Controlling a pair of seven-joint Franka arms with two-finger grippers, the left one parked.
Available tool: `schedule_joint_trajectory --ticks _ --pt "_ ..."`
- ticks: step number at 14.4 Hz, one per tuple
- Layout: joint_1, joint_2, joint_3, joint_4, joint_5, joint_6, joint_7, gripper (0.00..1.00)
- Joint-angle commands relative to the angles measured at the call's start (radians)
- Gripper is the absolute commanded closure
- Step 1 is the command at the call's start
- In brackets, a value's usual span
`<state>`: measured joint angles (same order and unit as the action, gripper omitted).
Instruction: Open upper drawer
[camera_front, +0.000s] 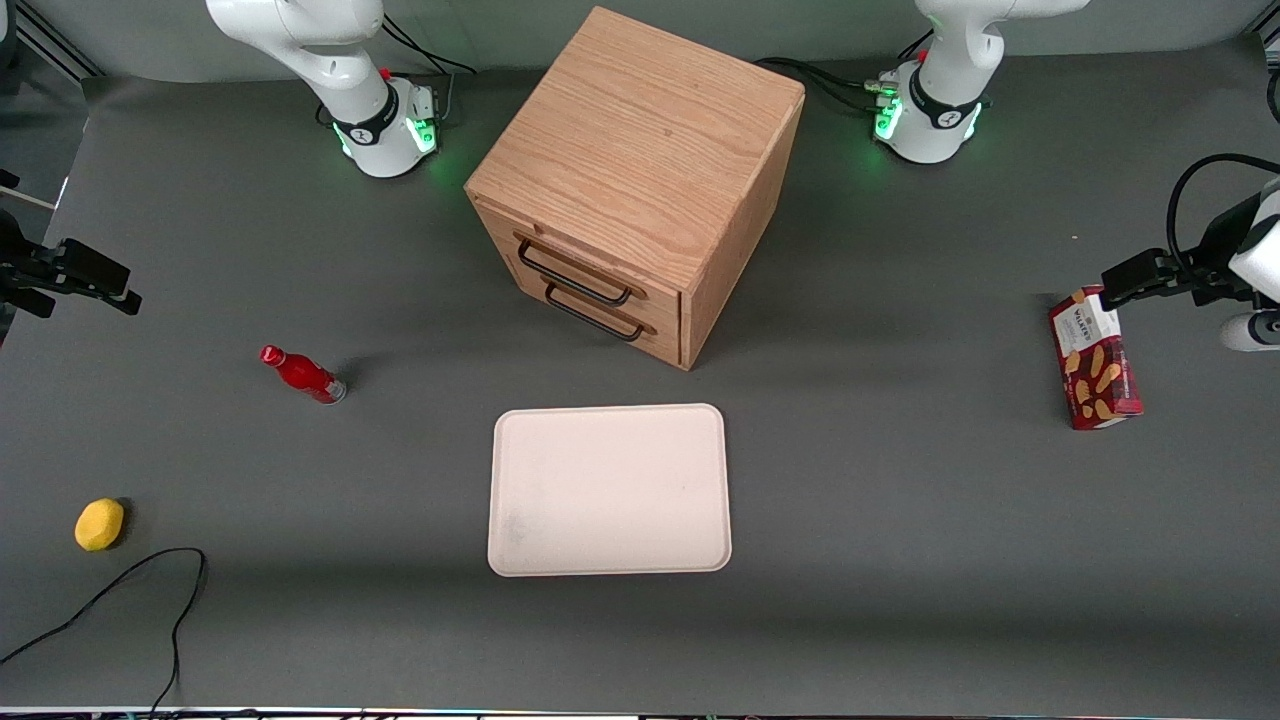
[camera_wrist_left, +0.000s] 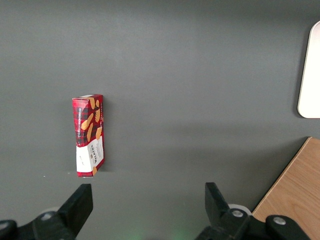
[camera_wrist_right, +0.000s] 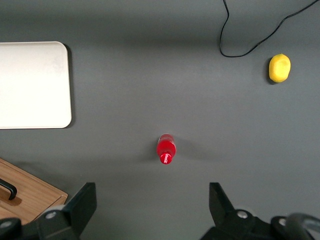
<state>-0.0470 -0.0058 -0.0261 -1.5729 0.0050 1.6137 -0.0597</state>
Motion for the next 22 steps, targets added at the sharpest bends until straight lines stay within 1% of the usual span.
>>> schedule_joint_trajectory --ticks 1,12,16,20,22 --pt "-0.007 0.003 0.0 0.005 0.009 0.0 -0.025 0.0" --pt "0.002 0.009 0.008 0.005 0.009 0.005 0.026 0.0" --pt "0.021 0.021 0.009 0.007 0.015 0.009 0.014 0.0" --pt "0.093 0.052 0.011 0.013 0.021 0.018 0.024 0.0" --pt "0.13 0.058 0.02 0.014 0.021 0.051 0.028 0.0"
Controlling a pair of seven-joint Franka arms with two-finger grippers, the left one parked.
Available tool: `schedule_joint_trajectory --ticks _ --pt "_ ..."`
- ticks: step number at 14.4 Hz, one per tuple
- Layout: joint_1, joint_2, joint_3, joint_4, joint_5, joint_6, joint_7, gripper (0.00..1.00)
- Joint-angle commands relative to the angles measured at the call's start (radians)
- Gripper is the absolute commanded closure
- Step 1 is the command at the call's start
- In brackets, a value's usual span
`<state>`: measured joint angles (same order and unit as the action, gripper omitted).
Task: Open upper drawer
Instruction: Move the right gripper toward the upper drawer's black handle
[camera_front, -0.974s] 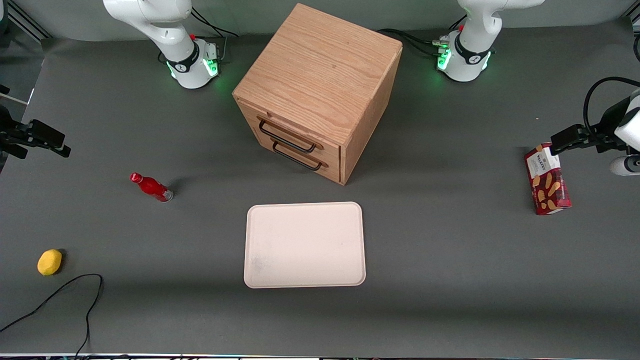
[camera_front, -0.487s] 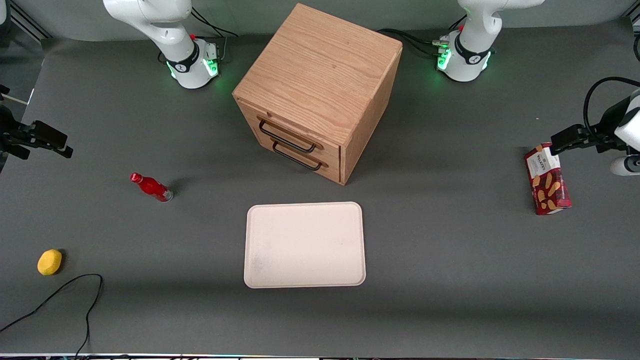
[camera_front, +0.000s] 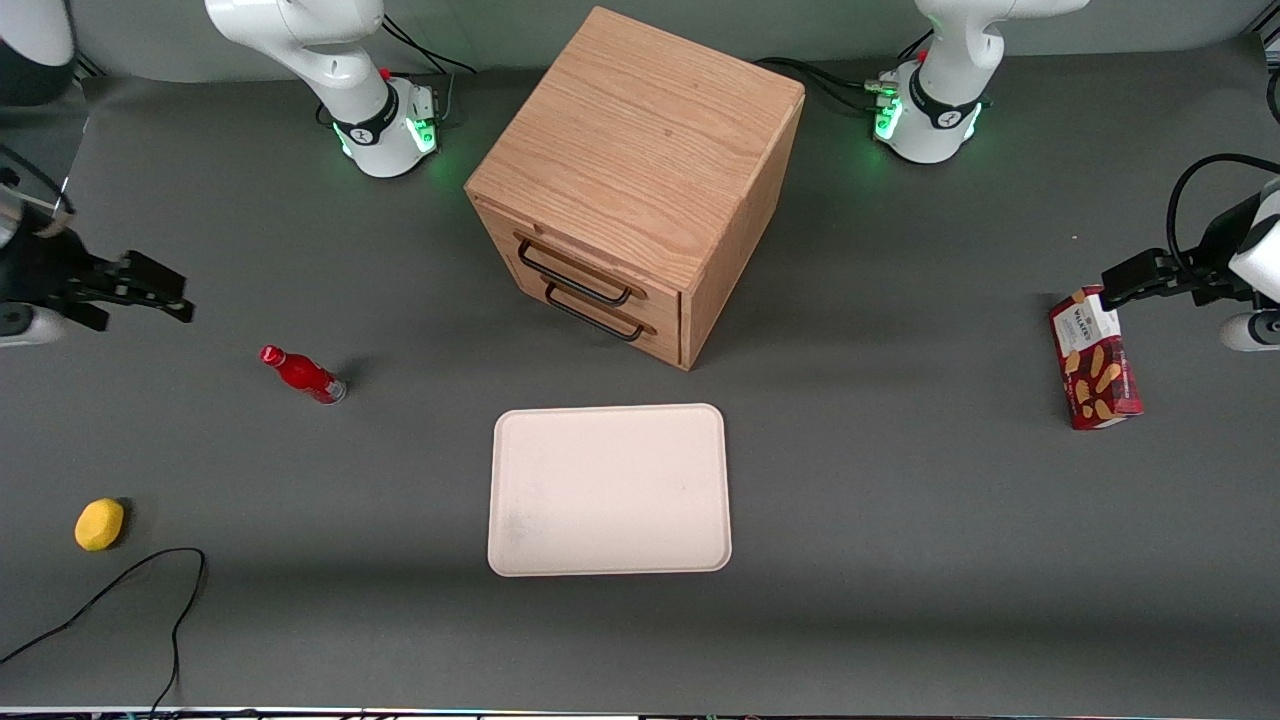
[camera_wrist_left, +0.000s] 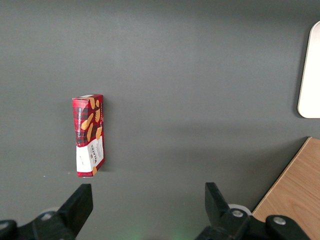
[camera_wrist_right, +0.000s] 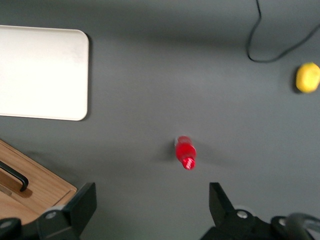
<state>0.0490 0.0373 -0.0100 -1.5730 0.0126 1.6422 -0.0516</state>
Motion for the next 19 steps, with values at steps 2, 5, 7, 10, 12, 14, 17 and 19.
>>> schedule_joint_trajectory --ticks 2,5,7,10,12,14,17,19 --pt "0.06 0.018 0.03 0.014 0.012 0.027 0.019 0.0" --pt "0.13 0.03 0.033 0.016 0.012 0.027 0.019 0.0" --pt "0.179 0.038 0.035 0.016 0.012 0.028 0.018 0.0" --pt "0.253 0.046 0.033 0.014 0.009 0.051 0.003 0.0" --pt "0.302 0.055 0.033 0.014 0.004 0.051 -0.002 0.0" --pt "0.359 0.059 0.033 0.014 0.0 0.051 -0.01 0.0" --pt "0.428 0.072 0.033 0.016 -0.002 0.051 -0.01 0.0" --pt "0.472 0.082 0.033 0.016 -0.009 0.051 -0.01 0.0"
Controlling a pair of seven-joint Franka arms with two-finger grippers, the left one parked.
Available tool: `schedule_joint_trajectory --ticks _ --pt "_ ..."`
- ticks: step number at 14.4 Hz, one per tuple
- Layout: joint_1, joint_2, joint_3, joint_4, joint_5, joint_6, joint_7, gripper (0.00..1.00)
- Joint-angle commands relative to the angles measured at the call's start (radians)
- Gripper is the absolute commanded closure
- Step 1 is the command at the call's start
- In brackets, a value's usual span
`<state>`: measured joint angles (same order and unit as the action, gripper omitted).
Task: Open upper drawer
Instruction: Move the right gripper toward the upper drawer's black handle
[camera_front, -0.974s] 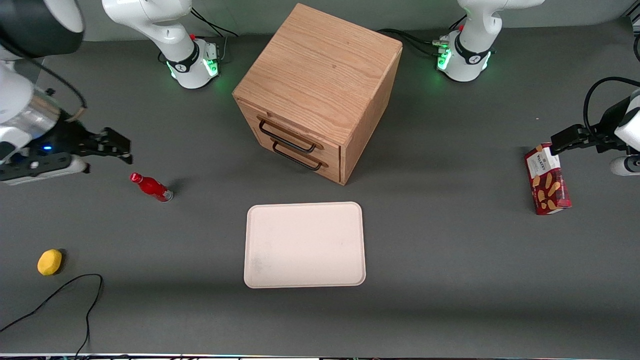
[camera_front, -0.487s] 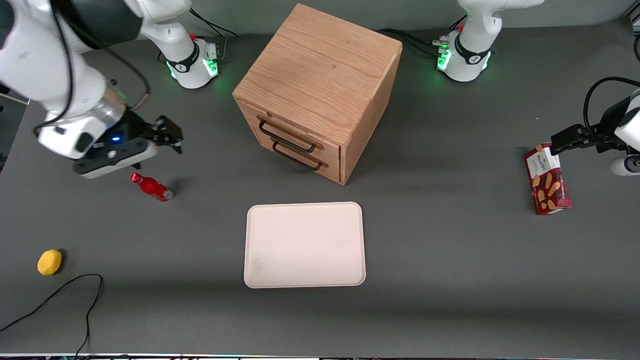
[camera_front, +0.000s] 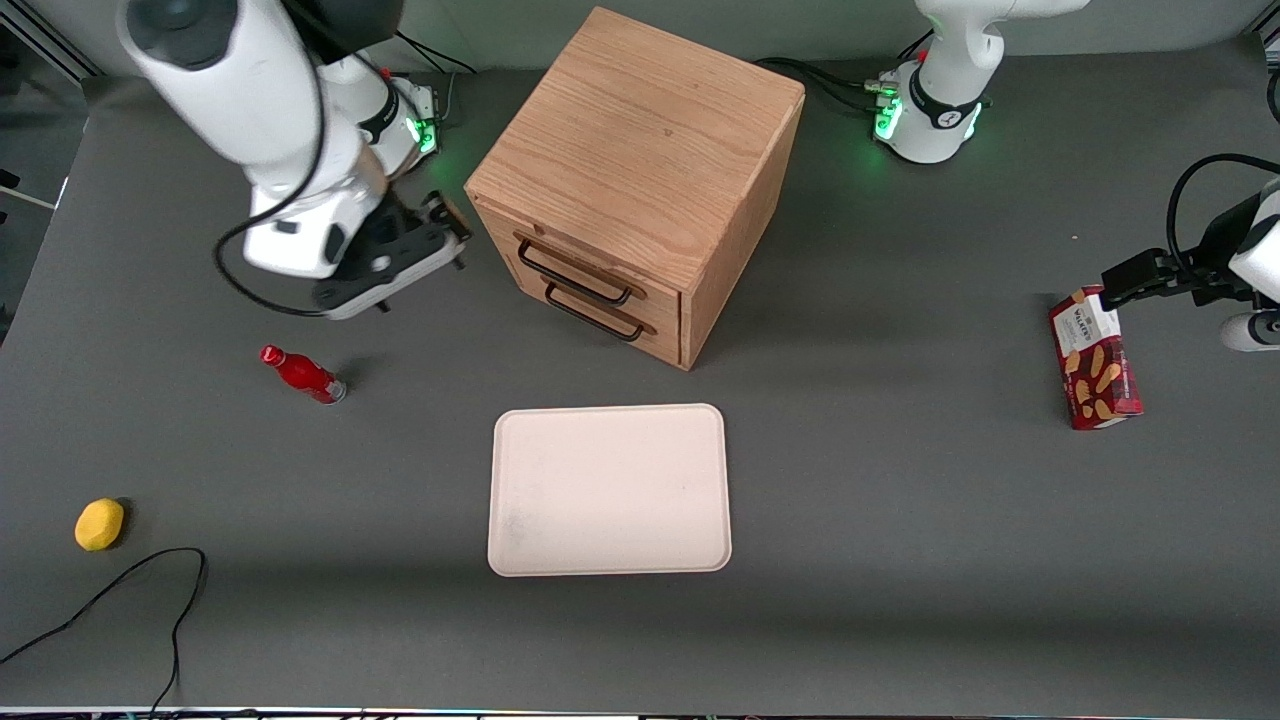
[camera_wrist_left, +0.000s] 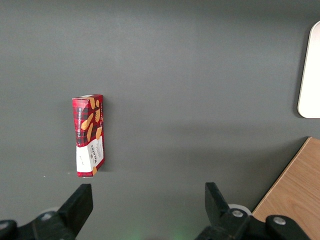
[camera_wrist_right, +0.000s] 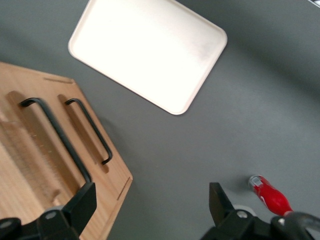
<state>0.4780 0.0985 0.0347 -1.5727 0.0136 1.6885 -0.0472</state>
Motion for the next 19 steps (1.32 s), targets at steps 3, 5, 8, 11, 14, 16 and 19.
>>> schedule_joint_trajectory --ticks 3,5,8,11,14,16,19 --pt "0.079 0.049 -0.012 0.023 -0.017 0.007 -0.016 0.0" --pt "0.102 0.084 -0.012 0.058 -0.017 0.007 -0.045 0.0" --pt "0.106 0.119 -0.01 0.083 -0.012 0.01 -0.08 0.0" --pt "0.122 0.132 -0.01 0.083 -0.006 0.051 -0.079 0.0" --pt "0.128 0.144 -0.007 0.077 0.003 0.085 -0.109 0.0" --pt "0.129 0.145 -0.007 0.072 0.005 0.088 -0.144 0.0" --pt "0.131 0.142 -0.007 0.066 0.026 0.086 -0.201 0.0"
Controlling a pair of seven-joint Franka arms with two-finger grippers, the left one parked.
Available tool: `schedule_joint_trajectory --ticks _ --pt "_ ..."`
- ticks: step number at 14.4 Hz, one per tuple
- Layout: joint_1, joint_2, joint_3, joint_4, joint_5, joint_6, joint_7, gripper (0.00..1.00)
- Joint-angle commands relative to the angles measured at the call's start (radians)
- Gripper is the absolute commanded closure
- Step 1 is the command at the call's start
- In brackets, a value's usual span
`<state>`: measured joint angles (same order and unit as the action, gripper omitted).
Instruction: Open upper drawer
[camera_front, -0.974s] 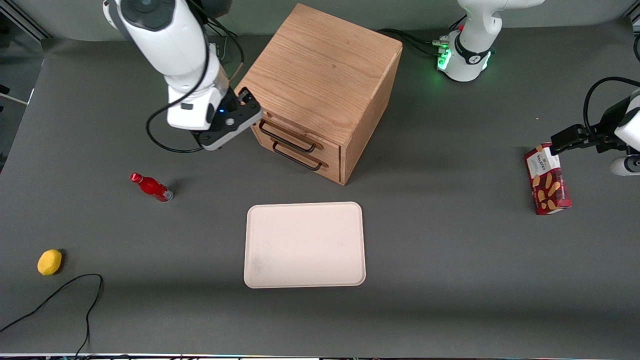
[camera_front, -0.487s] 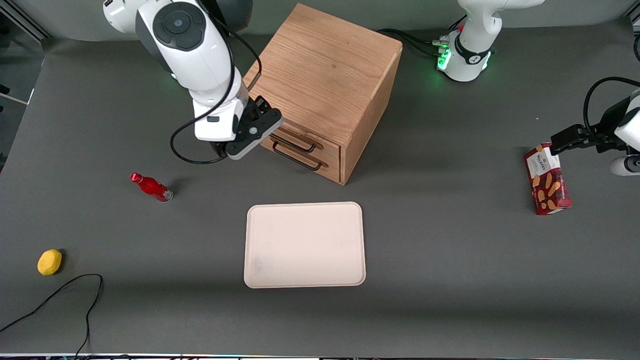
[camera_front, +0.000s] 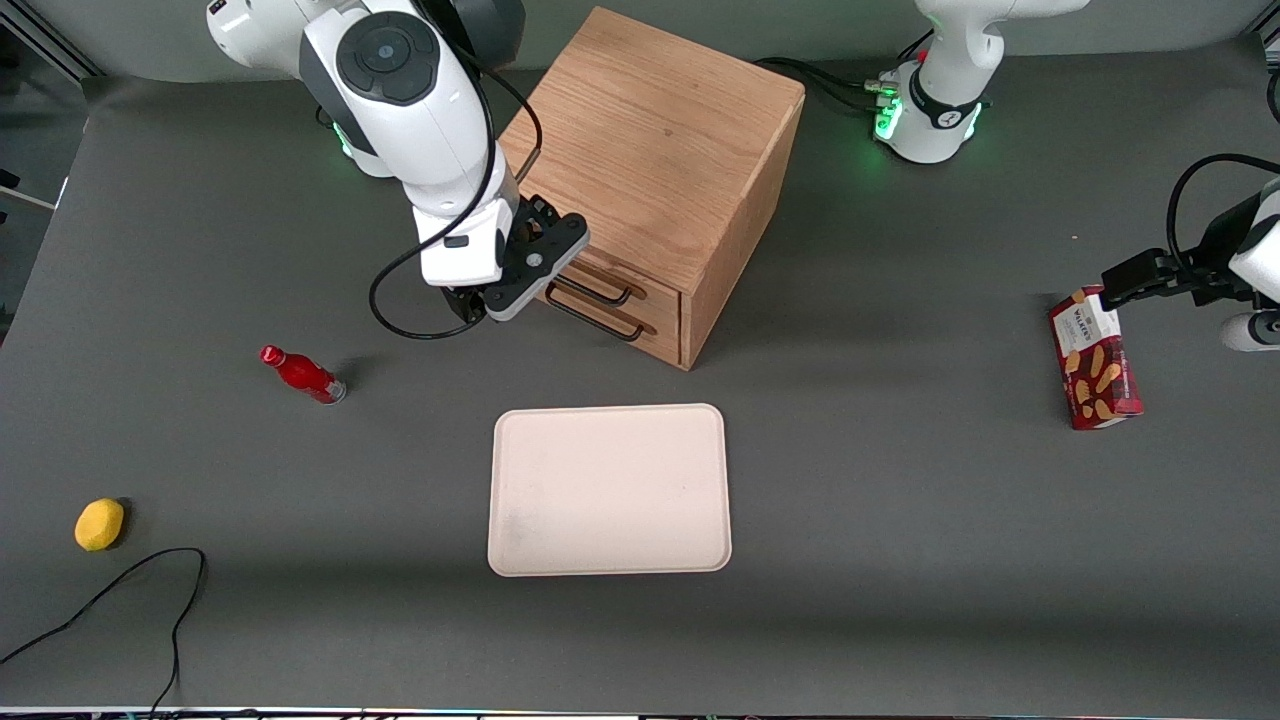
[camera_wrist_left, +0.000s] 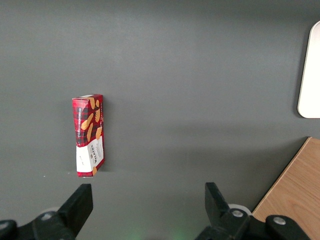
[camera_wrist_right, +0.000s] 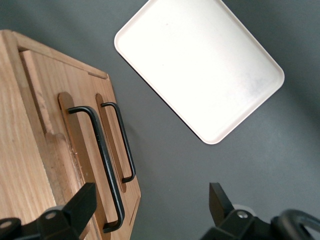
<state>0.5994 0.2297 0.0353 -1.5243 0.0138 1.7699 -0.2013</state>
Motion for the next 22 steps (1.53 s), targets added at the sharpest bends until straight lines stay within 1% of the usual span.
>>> schedule_joint_trajectory --ticks 1,2,4,5,7,13,17,22 --pt "0.011 0.011 -0.006 0.018 0.029 0.003 -0.047 0.0" --pt "0.01 0.011 -0.006 0.016 0.035 0.002 -0.05 0.0" --pt "0.01 0.01 -0.008 0.007 0.099 -0.001 -0.082 0.0" --pt "0.01 0.007 -0.008 0.001 0.116 -0.003 -0.099 0.0" --pt "0.01 0.003 -0.008 -0.001 0.121 -0.009 -0.115 0.0" --pt "0.008 0.0 -0.008 -0.019 0.121 -0.017 -0.239 0.0" --pt "0.008 0.0 -0.009 -0.028 0.123 -0.017 -0.244 0.0" --pt "0.007 -0.001 -0.012 -0.095 0.123 0.013 -0.237 0.0"
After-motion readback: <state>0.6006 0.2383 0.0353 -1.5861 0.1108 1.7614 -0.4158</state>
